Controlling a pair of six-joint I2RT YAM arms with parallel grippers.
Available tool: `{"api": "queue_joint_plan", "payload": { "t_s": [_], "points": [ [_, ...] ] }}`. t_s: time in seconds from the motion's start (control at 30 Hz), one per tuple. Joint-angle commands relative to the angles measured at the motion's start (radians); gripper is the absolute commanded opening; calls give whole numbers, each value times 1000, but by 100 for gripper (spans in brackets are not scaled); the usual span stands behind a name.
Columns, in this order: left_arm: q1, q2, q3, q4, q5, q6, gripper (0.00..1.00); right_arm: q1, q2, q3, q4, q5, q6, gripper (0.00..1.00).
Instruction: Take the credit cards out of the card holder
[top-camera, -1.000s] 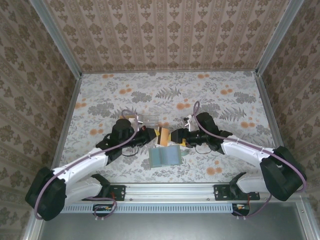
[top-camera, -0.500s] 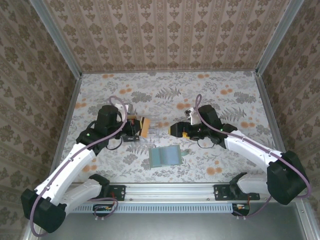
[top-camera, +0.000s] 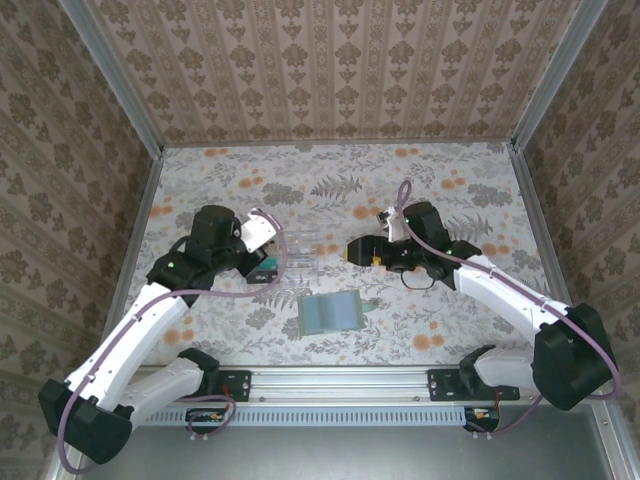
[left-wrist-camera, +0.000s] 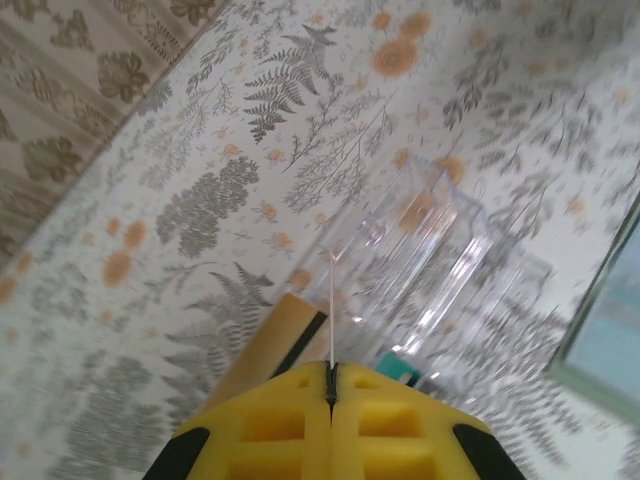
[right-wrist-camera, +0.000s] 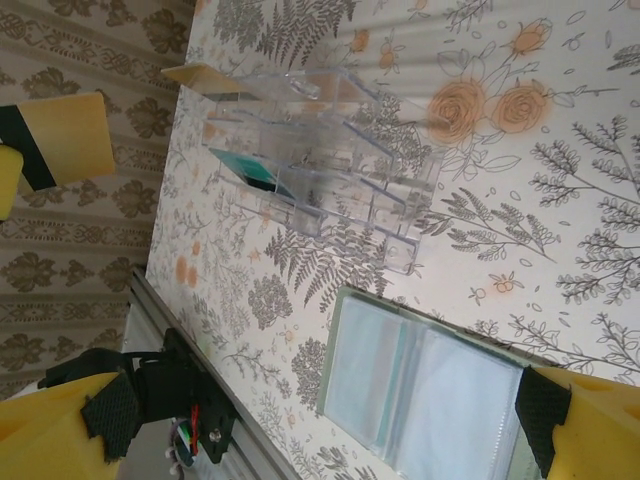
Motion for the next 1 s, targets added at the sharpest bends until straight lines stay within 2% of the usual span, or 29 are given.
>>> {"api": "queue_joint_plan", "payload": {
  "t_s": [0.0, 0.2, 0.43, 0.97],
  "points": [
    [14, 34, 11, 17, -42, 296, 0, -16, -6, 43, -19, -2, -21, 100],
    [40, 78, -10, 58, -10, 496, 0, -30, 7, 54, -24, -6, -20, 100],
    [110, 130, -6, 32, 71, 576, 0, -35, 26, 62, -29, -2, -13, 100],
    [131, 162, -74, 62, 83, 604, 0, -47, 78, 79, -14, -14, -5, 100]
  ]
}}
